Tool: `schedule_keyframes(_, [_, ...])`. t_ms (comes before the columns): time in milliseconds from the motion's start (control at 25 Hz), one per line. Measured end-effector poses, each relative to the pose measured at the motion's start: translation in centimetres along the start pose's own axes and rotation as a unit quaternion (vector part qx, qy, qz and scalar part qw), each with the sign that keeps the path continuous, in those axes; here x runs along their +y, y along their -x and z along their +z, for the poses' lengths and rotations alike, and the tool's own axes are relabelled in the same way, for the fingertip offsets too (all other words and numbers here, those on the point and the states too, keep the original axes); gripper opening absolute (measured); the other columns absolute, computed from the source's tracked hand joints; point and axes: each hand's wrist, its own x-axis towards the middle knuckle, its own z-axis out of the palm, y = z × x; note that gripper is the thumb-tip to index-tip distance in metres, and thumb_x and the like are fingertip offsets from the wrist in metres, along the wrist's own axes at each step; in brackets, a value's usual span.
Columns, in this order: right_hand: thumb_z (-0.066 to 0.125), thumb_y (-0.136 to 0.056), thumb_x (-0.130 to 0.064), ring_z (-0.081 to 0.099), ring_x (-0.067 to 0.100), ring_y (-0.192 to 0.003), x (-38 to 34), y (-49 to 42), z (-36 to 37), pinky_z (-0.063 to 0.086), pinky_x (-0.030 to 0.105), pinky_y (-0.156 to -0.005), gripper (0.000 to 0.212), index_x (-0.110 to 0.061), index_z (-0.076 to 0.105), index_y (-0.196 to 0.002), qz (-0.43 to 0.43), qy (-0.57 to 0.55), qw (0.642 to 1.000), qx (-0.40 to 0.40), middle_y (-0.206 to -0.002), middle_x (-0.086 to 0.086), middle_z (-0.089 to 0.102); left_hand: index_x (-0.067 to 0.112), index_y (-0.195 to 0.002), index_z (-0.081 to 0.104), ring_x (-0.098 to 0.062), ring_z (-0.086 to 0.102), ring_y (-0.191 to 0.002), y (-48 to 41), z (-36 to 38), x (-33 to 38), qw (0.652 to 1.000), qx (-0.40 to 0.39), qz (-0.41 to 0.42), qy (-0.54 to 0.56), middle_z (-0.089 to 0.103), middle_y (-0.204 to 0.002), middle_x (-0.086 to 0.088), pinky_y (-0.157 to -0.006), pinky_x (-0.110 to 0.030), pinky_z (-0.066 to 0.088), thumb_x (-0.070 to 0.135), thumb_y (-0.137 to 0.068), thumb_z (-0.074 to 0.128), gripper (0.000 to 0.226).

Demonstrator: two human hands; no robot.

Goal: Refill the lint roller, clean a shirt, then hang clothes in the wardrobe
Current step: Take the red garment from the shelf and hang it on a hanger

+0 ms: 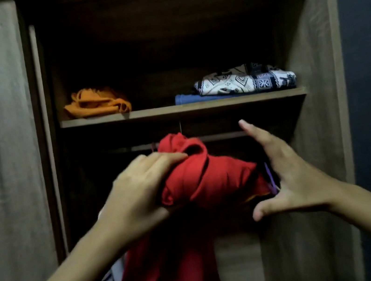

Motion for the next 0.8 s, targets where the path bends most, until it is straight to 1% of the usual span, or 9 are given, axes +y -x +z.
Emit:
schedule_keyframes(160, [0.062,-0.050,-0.081,0.012,0.006,-0.144,-2.4,4.0,3.9,0.026,0.041,-0.116,0.118,-0.049,-0.008,-0.141,0.039,0.022,0.995,-0.091,-0.157,-0.009,0.006,0.028,-0.120,0.048,-0.015,0.059,-0.100,6.3,4.3,3.0,0.988,-0.038,-0.056,0.139,0.062,-0.115,0.007,-0.085,-0.032,0.043,0.036,-0.070,0.065,0.054])
schedule_keyframes(240, [0.063,-0.056,-0.076,0.021,0.004,-0.141,-3.3,5.5,5.6,0.029,0.032,-0.113,0.103,-0.049,0.010,-0.140,0.065,-0.007,0.989,-0.130,-0.152,-0.013,0.015,0.026,-0.118,0.050,-0.013,0.058,-0.102,8.2,5.3,3.8,0.979,-0.031,-0.077,0.184,0.062,-0.115,0.007,-0.088,-0.028,0.042,0.038,-0.069,0.067,0.053])
schedule_keyframes(360, [0.066,-0.070,-0.046,0.051,0.013,-0.120,-5.1,7.8,7.8,0.039,0.021,-0.099,0.069,-0.028,0.040,-0.132,0.058,-0.041,0.990,-0.122,-0.129,0.000,0.050,0.024,-0.117,0.053,-0.007,0.055,-0.108,10.8,5.8,5.3,0.960,-0.030,-0.137,0.244,0.059,-0.117,0.010,-0.094,-0.022,0.041,0.036,-0.061,0.071,0.060])
schedule_keyframes(440, [0.060,-0.071,-0.030,0.057,0.017,-0.102,-6.5,9.1,8.8,0.042,0.023,-0.086,0.052,-0.025,0.045,-0.120,0.066,-0.031,0.993,-0.097,-0.109,0.005,0.057,0.023,-0.124,0.050,0.000,0.048,-0.119,12.7,5.7,5.7,0.928,-0.083,-0.164,0.324,0.053,-0.128,0.011,-0.101,-0.019,0.037,0.042,-0.059,0.076,0.072])
schedule_keyframes(520, [0.062,-0.068,-0.018,0.055,0.019,-0.094,-7.3,10.2,9.3,0.041,0.024,-0.079,0.048,-0.026,0.045,-0.113,0.082,-0.009,0.993,-0.087,-0.101,0.004,0.054,0.020,-0.132,0.043,0.001,0.038,-0.130,14.3,5.5,6.3,0.879,-0.138,-0.169,0.423,0.043,-0.138,0.007,-0.108,-0.014,0.028,0.057,-0.063,0.074,0.084])
schedule_keyframes(600, [0.068,-0.063,-0.009,0.055,0.022,-0.089,-7.6,11.0,9.6,0.040,0.024,-0.077,0.053,-0.023,0.046,-0.109,0.065,0.043,0.994,-0.080,-0.098,0.001,0.048,0.018,-0.128,0.047,-0.001,0.040,-0.130,15.5,5.7,7.2,0.837,-0.119,-0.213,0.489,0.047,-0.137,0.003,-0.108,-0.014,0.028,0.062,-0.074,0.062,0.072])
schedule_keyframes(640, [0.070,-0.062,-0.007,0.054,0.023,-0.086,-7.6,11.3,9.8,0.040,0.024,-0.077,0.054,-0.021,0.047,-0.108,0.043,0.078,0.993,-0.081,-0.097,-0.001,0.045,0.018,-0.120,0.053,0.001,0.047,-0.123,15.6,6.0,7.5,0.816,-0.083,-0.262,0.508,0.054,-0.130,0.004,-0.104,-0.015,0.032,0.056,-0.079,0.062,0.056])
schedule_keyframes(720, [0.073,-0.063,-0.007,0.053,0.024,-0.082,-7.7,11.7,9.8,0.045,0.029,-0.073,0.052,-0.020,0.048,-0.106,0.019,0.135,0.986,-0.092,-0.094,0.001,0.047,0.020,-0.102,0.056,0.006,0.060,-0.098,15.6,6.7,7.3,0.764,-0.026,-0.369,0.529,0.063,-0.111,0.004,-0.087,-0.013,0.044,0.022,-0.082,0.069,0.024])
schedule_keyframes(800, [0.070,-0.068,-0.009,0.054,0.025,-0.081,-7.6,12.1,9.3,0.047,0.032,-0.071,0.044,-0.019,0.049,-0.106,0.029,0.157,0.981,-0.105,-0.092,0.006,0.053,0.022,-0.097,0.048,0.001,0.060,-0.082,15.3,6.9,6.0,0.736,-0.035,-0.429,0.522,0.057,-0.102,-0.001,-0.072,-0.009,0.048,-0.006,-0.079,0.066,0.039])
